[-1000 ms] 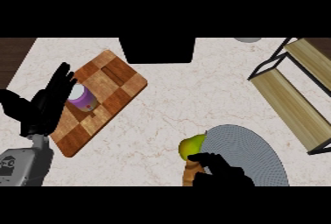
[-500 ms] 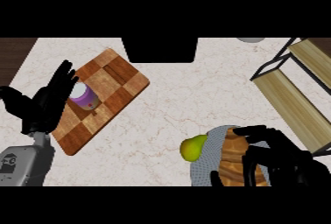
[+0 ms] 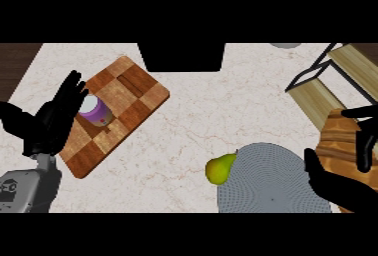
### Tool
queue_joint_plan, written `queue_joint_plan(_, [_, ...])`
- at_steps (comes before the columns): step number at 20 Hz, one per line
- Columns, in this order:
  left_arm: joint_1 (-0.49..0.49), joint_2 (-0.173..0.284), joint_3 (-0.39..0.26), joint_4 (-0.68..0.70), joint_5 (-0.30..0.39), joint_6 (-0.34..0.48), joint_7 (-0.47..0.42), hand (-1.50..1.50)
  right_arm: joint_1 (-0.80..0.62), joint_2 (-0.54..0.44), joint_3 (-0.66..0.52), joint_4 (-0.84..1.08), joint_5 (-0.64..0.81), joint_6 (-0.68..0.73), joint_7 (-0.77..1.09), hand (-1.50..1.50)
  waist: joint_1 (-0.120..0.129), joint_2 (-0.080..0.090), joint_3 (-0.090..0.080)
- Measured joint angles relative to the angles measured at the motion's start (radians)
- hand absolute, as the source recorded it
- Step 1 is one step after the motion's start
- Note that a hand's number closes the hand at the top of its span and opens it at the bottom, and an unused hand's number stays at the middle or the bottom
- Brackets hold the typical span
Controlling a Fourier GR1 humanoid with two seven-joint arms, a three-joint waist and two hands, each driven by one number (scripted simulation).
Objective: Pick the croissant from the placemat and place it in the tiered shelf
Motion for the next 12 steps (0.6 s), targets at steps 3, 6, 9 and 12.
queue_joint_plan(3, [0.005, -0.003, -0.003, -0.002, -0.008, 0.003, -0.003, 0.0, -0.034, 0.01, -0.138, 0.019, -0.055, 0.022, -0.044, 1.5, -0.007, -0.001, 0.001])
queue_joint_plan(6, [0.011, -0.001, 0.007, 0.003, -0.003, 0.0, -0.011, 0.0, -0.075, 0.002, -0.284, 0.042, -0.138, 0.049, -0.087, 1.5, -0.012, -0.002, 0.001])
queue_joint_plan(9, [0.003, 0.001, 0.011, 0.012, -0.006, 0.002, -0.008, 0.0, -0.074, -0.031, -0.452, 0.072, -0.283, 0.053, -0.168, 1.5, -0.016, -0.002, 0.002])
queue_joint_plan(12, [0.001, -0.002, 0.014, 0.023, -0.008, -0.002, -0.016, 0.0, -0.085, -0.102, -0.617, 0.128, -0.457, 0.083, -0.23, 1.5, -0.013, -0.001, 0.001])
